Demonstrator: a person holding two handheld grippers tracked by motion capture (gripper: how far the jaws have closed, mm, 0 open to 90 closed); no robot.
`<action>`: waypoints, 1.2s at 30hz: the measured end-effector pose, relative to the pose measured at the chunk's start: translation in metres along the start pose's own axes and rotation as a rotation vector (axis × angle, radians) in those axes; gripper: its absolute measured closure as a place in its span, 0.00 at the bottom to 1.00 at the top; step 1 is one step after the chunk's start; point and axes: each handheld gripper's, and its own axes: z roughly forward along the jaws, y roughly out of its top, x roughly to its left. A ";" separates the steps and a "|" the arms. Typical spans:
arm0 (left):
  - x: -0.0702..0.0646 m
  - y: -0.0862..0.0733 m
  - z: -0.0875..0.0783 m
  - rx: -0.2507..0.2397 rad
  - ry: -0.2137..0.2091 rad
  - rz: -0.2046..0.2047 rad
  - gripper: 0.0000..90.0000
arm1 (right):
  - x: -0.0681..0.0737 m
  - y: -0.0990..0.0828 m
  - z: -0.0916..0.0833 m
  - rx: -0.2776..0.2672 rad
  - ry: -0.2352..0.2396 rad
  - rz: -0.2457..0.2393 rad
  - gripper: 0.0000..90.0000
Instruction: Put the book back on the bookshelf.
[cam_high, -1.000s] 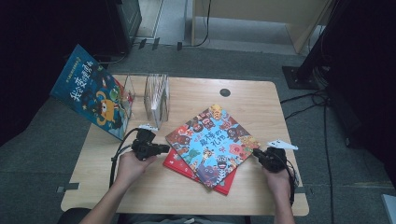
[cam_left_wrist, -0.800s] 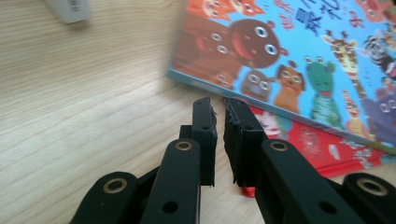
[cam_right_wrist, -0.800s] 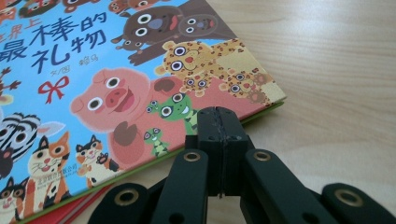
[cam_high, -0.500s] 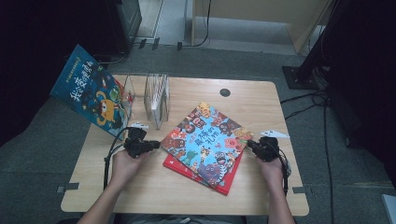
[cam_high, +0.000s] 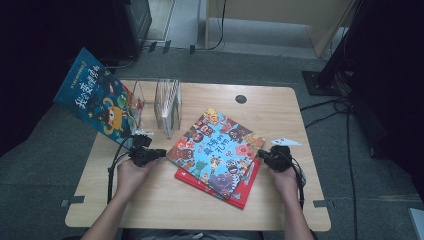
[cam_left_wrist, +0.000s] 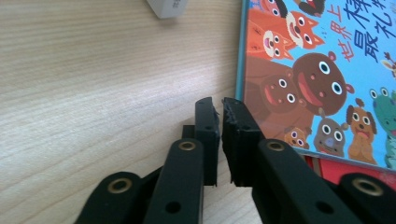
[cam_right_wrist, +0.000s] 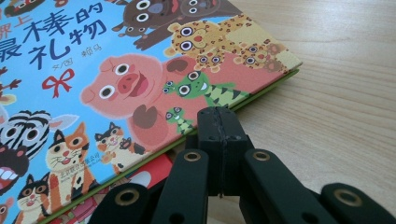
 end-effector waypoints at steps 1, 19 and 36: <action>0.000 0.000 0.000 0.005 -0.007 -0.007 0.96 | 0.000 0.000 0.000 0.000 0.005 0.003 1.00; -0.021 -0.022 -0.005 0.078 -0.094 0.002 0.95 | 0.000 0.008 0.012 -0.008 0.038 0.021 1.00; -0.019 -0.013 -0.002 0.045 -0.042 0.056 0.58 | 0.006 0.014 0.010 -0.005 0.047 -0.014 0.99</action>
